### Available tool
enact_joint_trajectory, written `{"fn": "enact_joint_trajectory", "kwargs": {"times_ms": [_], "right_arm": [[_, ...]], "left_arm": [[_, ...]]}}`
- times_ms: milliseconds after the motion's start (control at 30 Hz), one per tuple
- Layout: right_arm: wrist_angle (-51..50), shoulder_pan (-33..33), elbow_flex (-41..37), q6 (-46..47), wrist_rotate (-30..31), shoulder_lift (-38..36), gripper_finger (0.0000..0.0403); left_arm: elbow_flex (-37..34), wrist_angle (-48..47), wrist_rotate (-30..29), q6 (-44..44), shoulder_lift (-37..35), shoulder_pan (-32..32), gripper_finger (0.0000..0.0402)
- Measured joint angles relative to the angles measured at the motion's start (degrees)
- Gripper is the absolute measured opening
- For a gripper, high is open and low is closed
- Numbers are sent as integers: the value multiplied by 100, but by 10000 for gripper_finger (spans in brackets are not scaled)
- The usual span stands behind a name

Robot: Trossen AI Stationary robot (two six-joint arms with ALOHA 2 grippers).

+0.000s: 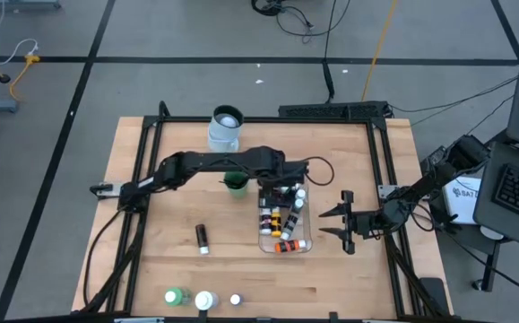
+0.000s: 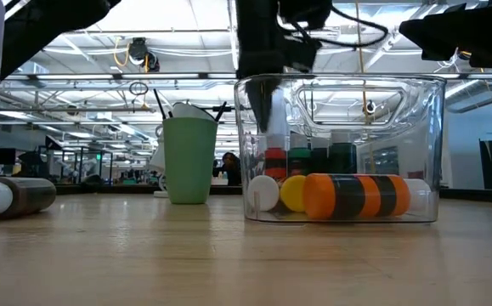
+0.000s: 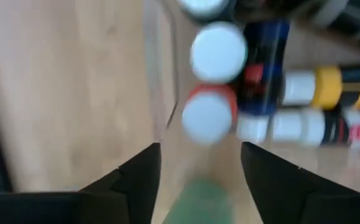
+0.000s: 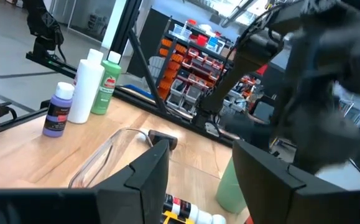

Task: Pick & Place Paint Supplies
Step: Put the small brown paint bottle into the transparent bin

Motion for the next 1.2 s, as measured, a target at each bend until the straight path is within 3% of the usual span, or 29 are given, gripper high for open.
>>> {"fn": "enact_joint_trajectory", "kwargs": {"times_ms": [133, 333, 500, 633, 933, 1200], "right_arm": [[-63, 0, 0, 0, -4, 0, 169], [-129, 0, 0, 47, -8, 2, 169], [-190, 0, 0, 83, -8, 2, 169], [-290, 1, 0, 70, -9, 4, 169], [-297, -7, 2, 130, -7, 2, 169], [-357, -7, 2, 163, -7, 2, 169]], "left_arm": [[-59, -769, -268, -370, -499, -153, 246], [-799, -715, 540, -920, -2015, -693, 238], [-2414, -454, -54, -1940, -3359, -1351, 215], [-3979, -42, 55, -2495, -4158, -1767, 207], [-6117, 600, 330, -1455, -4721, -2352, 219], [-7227, 1525, -269, -692, -4719, -2666, 207]]}}
